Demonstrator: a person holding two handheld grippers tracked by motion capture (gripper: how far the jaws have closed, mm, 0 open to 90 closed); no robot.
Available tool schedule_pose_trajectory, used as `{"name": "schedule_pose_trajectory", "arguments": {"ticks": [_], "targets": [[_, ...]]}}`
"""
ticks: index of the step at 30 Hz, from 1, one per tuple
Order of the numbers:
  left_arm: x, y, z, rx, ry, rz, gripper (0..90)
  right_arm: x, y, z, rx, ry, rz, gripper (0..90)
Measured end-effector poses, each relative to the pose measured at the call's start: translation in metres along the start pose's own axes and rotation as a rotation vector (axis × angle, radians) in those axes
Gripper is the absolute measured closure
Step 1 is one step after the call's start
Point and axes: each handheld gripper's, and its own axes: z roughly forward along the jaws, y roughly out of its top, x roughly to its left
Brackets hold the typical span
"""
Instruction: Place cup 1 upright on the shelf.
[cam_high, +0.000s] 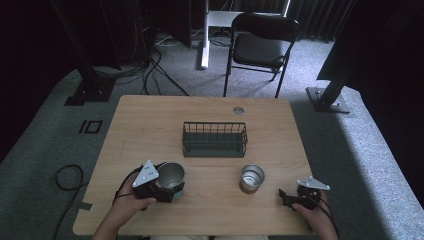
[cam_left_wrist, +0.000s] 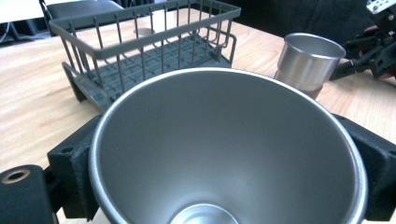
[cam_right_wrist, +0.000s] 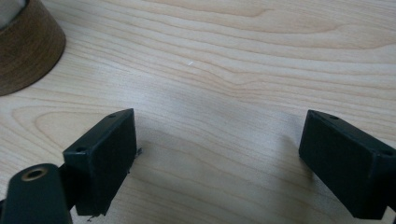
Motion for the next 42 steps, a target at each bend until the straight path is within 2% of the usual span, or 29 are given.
{"name": "schedule_pose_trajectory", "arguments": {"ticks": [8, 19, 22, 29, 42], "targets": [[-0.002, 0.020, 0.006, -0.016, 0.014, 0.023, 7.8, 0.000, 0.000, 0.000, 0.000, 0.000, 0.001, 10.8], [0.001, 0.047, 0.020, -0.041, 0.043, 0.004, 7.8, 0.000, 0.000, 0.000, 0.000, 0.001, 0.002, 10.8], [0.001, 0.052, 0.024, -0.040, 0.044, 0.012, 7.8, 0.000, 0.000, 0.000, 0.000, 0.000, 0.002, 10.8], [0.006, 0.071, 0.035, -0.072, 0.054, -0.009, 7.8, 0.000, 0.000, 0.000, -0.001, 0.000, 0.002, 10.8], [0.013, 0.100, 0.052, -0.091, 0.067, -0.011, 9.9, 0.000, 0.000, 0.000, 0.000, 0.000, 0.001, 10.8]]}}
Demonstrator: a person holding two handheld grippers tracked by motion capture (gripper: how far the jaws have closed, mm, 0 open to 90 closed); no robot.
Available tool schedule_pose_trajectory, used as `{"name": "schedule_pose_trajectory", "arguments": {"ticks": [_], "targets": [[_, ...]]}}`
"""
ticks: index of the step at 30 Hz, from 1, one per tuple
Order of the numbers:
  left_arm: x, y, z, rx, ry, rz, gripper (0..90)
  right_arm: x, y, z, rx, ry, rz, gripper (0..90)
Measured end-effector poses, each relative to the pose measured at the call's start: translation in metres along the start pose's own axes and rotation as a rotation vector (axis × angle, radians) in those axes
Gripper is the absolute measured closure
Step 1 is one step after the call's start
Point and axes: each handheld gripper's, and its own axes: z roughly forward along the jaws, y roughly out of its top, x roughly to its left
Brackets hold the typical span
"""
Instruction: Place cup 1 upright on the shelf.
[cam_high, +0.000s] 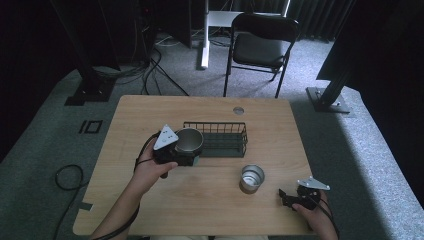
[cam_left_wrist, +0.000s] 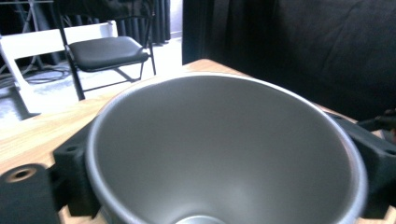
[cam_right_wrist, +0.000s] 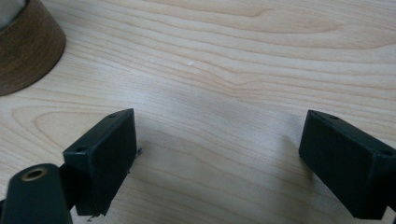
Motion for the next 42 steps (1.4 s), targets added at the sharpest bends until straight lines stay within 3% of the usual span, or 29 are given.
{"name": "schedule_pose_trajectory", "arguments": {"ticks": [1, 4, 5, 10, 17, 21, 22, 23, 26, 35, 41, 42], "targets": [[0.002, 0.005, 0.003, -0.003, -0.025, -0.011, 9.8, 0.000, 0.000, 0.000, 0.000, 0.000, 0.000, 10.9], [0.004, 0.009, 0.006, -0.014, -0.039, -0.036, 9.8, 0.000, 0.000, 0.000, 0.000, 0.000, 0.000, 10.9], [0.006, 0.013, 0.009, -0.012, -0.024, -0.022, 9.8, 0.000, 0.000, 0.000, 0.000, 0.000, 0.000, 10.9], [0.010, 0.022, 0.017, -0.020, -0.006, -0.024, 9.8, 0.000, 0.000, 0.000, 0.000, 0.000, 0.000, 10.8], [0.018, 0.035, 0.030, -0.045, 0.033, -0.043, 9.8, 0.000, 0.000, 0.000, 0.000, 0.001, 0.000, 10.9], [0.023, 0.042, 0.041, -0.079, 0.079, -0.067, 9.9, 0.000, 0.000, 0.000, 0.000, 0.000, 0.000, 10.9], [0.023, 0.042, 0.041, -0.079, 0.079, -0.067, 9.9, 0.000, 0.000, 0.000, 0.000, 0.000, 0.000, 10.9], [0.025, 0.043, 0.045, -0.083, 0.112, -0.064, 9.9, 0.000, 0.000, 0.000, 0.000, 0.000, 0.000, 10.8], [0.026, 0.041, 0.052, -0.091, 0.150, -0.077, 9.9, 0.000, 0.000, 0.000, 0.000, 0.000, 0.000, 10.8], [0.027, 0.031, 0.070, -0.104, 0.232, -0.100, 9.9, 0.000, 0.000, 0.000, 0.000, 0.000, 0.000, 10.8], [0.028, 0.023, 0.077, -0.097, 0.281, -0.088, 9.9, 0.000, 0.000, 0.000, 0.000, 0.001, 0.000, 10.9], [0.028, 0.019, 0.080, -0.099, 0.288, -0.106, 9.9, 0.000, 0.000, 0.000, 0.000, 0.000, 0.001, 10.8]]}}
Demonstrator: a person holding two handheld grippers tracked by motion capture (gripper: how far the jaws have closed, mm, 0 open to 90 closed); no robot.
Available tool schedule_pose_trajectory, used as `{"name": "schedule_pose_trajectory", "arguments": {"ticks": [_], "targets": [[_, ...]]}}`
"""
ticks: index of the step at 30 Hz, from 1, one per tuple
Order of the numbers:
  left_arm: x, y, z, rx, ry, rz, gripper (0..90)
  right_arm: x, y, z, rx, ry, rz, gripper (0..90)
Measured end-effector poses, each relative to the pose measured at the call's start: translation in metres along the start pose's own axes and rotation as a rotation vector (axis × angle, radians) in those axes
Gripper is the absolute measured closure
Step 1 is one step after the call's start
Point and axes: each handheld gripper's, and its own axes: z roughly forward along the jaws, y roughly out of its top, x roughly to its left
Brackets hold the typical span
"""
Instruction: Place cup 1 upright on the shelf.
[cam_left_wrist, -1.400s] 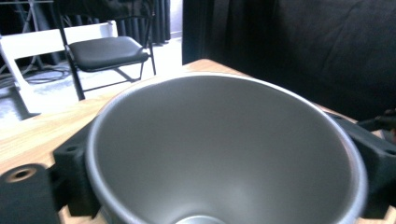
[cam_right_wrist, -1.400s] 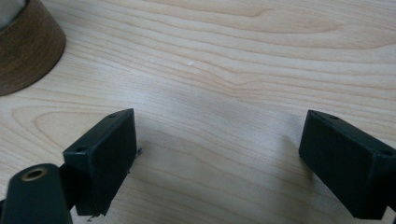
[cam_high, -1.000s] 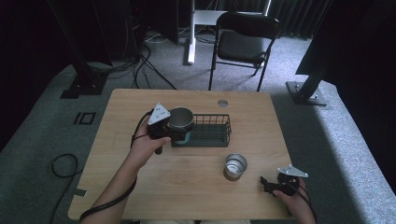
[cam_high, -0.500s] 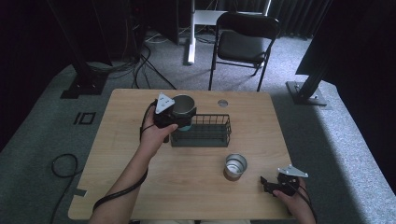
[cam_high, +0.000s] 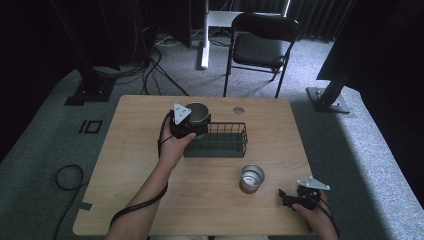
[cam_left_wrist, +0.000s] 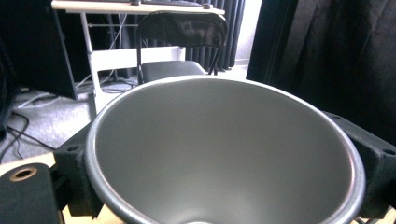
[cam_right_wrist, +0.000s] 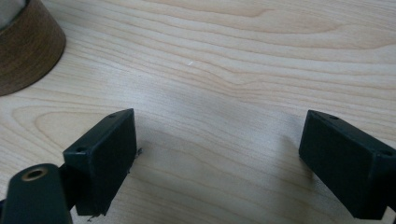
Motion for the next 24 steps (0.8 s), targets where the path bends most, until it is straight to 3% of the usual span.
{"name": "schedule_pose_trajectory", "arguments": {"ticks": [9, 18, 24], "targets": [[-0.005, -0.019, 0.009, 0.005, 0.043, 0.005, 9.9, 0.000, 0.000, 0.000, 0.000, 0.000, 0.000, 10.9], [-0.005, -0.032, 0.014, 0.010, 0.086, -0.013, 9.8, 0.000, 0.000, 0.000, 0.000, 0.000, 0.000, 10.8], [-0.003, -0.038, 0.016, 0.017, 0.122, -0.002, 9.8, 0.000, 0.000, 0.000, 0.000, 0.000, 0.000, 10.9]]}}
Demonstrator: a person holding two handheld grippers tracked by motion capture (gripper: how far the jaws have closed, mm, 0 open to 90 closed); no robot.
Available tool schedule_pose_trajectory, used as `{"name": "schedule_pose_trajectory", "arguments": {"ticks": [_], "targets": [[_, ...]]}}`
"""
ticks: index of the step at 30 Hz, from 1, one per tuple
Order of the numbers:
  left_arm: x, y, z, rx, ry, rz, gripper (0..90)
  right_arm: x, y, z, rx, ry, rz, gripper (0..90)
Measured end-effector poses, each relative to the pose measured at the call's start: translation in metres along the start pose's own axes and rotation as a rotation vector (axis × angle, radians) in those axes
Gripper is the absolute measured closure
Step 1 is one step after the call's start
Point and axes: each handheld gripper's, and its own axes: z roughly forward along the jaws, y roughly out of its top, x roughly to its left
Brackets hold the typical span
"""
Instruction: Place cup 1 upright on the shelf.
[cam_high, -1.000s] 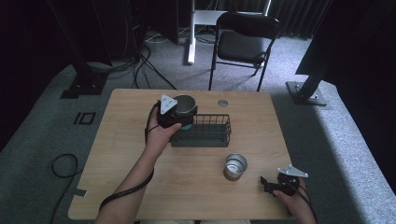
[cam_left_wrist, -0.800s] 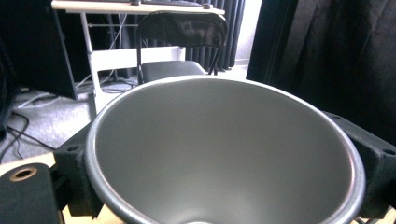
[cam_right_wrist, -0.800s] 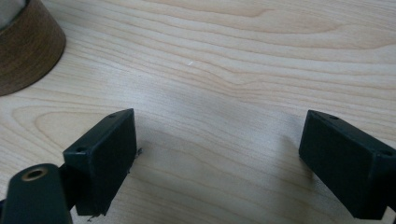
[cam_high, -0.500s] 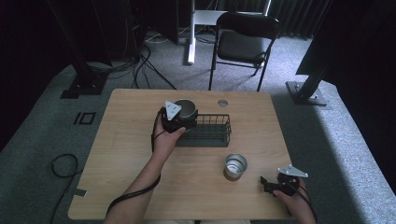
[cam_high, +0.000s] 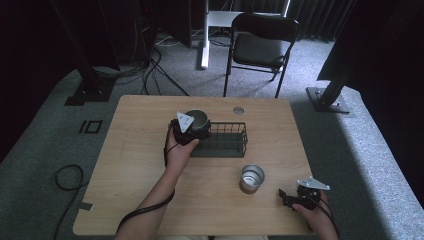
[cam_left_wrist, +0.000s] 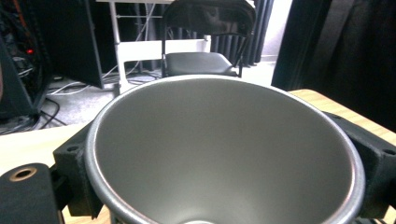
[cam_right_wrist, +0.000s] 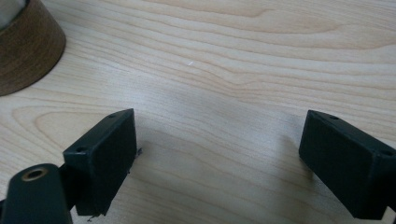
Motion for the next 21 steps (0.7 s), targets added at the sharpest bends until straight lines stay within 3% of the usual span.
{"name": "schedule_pose_trajectory", "arguments": {"ticks": [11, 14, 16, 18, 19, 21], "targets": [[0.0014, -0.0099, 0.0004, -0.015, 0.018, -0.005, 9.8, 0.0000, 0.0000, 0.0000, 0.000, 0.000, 0.000, 10.9], [-0.0008, -0.0083, 0.0014, 0.006, 0.004, 0.027, 9.5, 0.0000, 0.0000, 0.0000, 0.000, 0.000, 0.000, 10.9], [-0.0012, -0.0066, 0.0012, 0.021, -0.004, 0.024, 9.4, 0.0001, 0.0000, 0.0000, 0.000, 0.000, 0.000, 10.9], [-0.0011, -0.0062, 0.0006, 0.024, -0.002, 0.021, 9.3, 0.0000, 0.0000, 0.0000, 0.000, 0.000, 0.000, 10.9], [-0.0009, -0.0070, -0.0009, 0.026, 0.018, 0.049, 8.5, 0.0000, 0.0000, 0.0000, 0.000, 0.000, 0.000, 10.9], [-0.0009, -0.0070, -0.0015, 0.030, 0.008, 0.049, 8.3, 0.0000, 0.0000, 0.0000, 0.000, 0.000, -0.001, 10.9]]}}
